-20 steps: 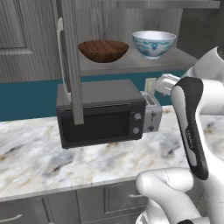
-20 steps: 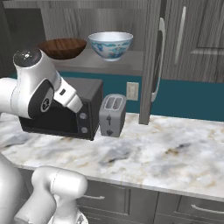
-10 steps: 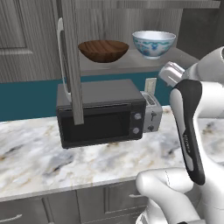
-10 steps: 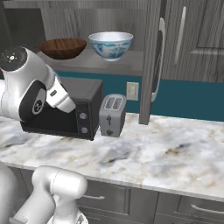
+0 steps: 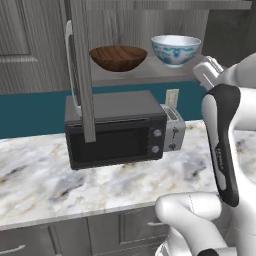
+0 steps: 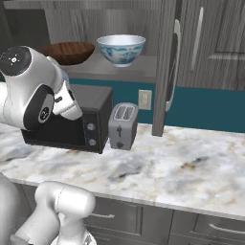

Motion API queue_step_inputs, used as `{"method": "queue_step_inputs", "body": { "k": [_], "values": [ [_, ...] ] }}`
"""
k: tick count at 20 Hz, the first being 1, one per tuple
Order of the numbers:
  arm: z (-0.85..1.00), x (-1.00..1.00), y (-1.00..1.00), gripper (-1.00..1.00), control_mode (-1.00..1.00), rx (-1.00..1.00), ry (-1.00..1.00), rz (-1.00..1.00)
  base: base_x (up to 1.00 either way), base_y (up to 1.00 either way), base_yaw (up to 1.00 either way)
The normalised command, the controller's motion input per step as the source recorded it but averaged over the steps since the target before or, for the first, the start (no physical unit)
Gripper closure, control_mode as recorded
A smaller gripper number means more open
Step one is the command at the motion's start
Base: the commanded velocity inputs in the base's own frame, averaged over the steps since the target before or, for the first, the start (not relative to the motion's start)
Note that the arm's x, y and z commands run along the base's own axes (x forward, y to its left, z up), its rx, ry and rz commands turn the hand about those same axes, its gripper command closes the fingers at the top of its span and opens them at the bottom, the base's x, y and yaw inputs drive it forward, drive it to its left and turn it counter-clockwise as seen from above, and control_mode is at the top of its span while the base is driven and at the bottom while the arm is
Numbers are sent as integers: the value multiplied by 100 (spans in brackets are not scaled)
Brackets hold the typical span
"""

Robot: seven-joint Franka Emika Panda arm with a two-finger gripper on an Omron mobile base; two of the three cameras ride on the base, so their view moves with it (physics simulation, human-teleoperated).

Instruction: Pick up the bowls from the cabinet and place each bowl in front of a stool on the dining counter.

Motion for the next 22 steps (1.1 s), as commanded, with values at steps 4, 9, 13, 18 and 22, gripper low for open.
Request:
{"method": "queue_step_inputs", "body": {
  "k": [4,9,13,18,22],
  "values": [
    [41,-1,-41,-100,-100,17,-3,0,0,0,0],
    [31,0,-27,-100,-100,15,-7,0,0,0,0],
    [10,0,-21,-100,-100,11,-13,0,0,0,0],
    [2,2,-12,-100,-100,9,-18,0,0,0,0],
    [0,26,-17,-100,-100,8,-20,0,0,0,0]
  ]
}}
